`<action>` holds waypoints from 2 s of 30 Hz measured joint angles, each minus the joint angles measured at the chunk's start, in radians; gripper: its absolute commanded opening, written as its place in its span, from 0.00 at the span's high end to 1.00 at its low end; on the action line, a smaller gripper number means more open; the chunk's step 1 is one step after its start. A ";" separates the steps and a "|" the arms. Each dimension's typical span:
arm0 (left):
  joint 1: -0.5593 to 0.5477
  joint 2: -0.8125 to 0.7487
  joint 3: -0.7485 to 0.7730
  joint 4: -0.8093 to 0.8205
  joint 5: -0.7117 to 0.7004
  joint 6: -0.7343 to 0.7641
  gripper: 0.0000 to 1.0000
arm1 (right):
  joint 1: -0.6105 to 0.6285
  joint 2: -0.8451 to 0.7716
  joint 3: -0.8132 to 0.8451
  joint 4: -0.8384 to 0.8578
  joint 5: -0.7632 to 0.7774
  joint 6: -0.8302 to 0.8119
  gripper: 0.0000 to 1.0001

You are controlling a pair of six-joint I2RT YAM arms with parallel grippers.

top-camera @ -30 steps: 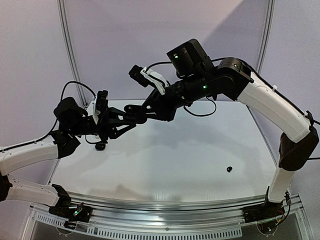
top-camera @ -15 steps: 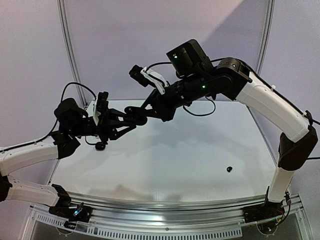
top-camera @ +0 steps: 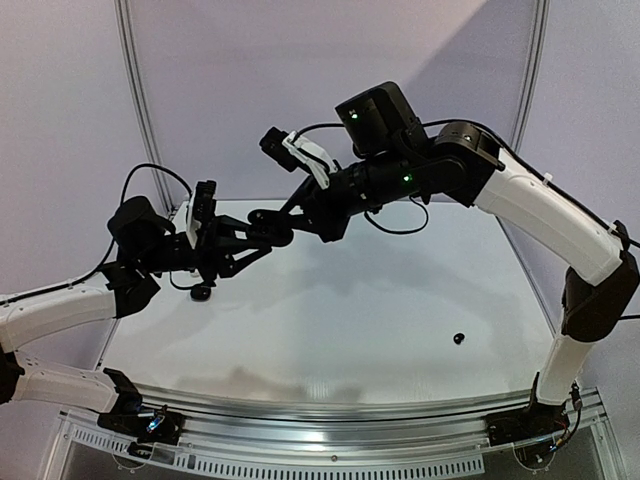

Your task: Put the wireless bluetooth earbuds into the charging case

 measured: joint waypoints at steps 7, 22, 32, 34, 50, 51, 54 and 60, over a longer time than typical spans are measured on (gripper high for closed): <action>0.003 0.000 -0.003 0.029 -0.002 -0.048 1.00 | 0.015 -0.051 -0.089 0.098 0.038 -0.040 1.00; 0.013 0.001 -0.004 0.157 0.051 -0.175 1.00 | 0.051 -0.082 -0.099 0.157 0.053 -0.178 1.00; 0.016 0.002 -0.004 0.159 0.068 -0.170 1.00 | 0.071 -0.082 -0.086 0.142 0.089 -0.253 1.00; 0.016 0.002 -0.004 0.159 0.068 -0.163 1.00 | 0.075 -0.082 -0.085 0.139 0.099 -0.261 1.00; 0.016 0.002 -0.003 0.157 0.064 -0.137 1.00 | 0.097 -0.082 -0.067 0.137 0.150 -0.290 1.00; 0.016 0.002 -0.003 0.157 0.064 -0.136 1.00 | 0.100 -0.082 -0.064 0.137 0.152 -0.292 1.00; 0.017 0.002 -0.003 0.156 0.063 -0.136 1.00 | 0.109 -0.082 -0.060 0.137 0.158 -0.303 1.00; 0.017 0.002 -0.003 0.156 0.063 -0.137 1.00 | 0.113 -0.082 -0.060 0.126 0.174 -0.315 1.00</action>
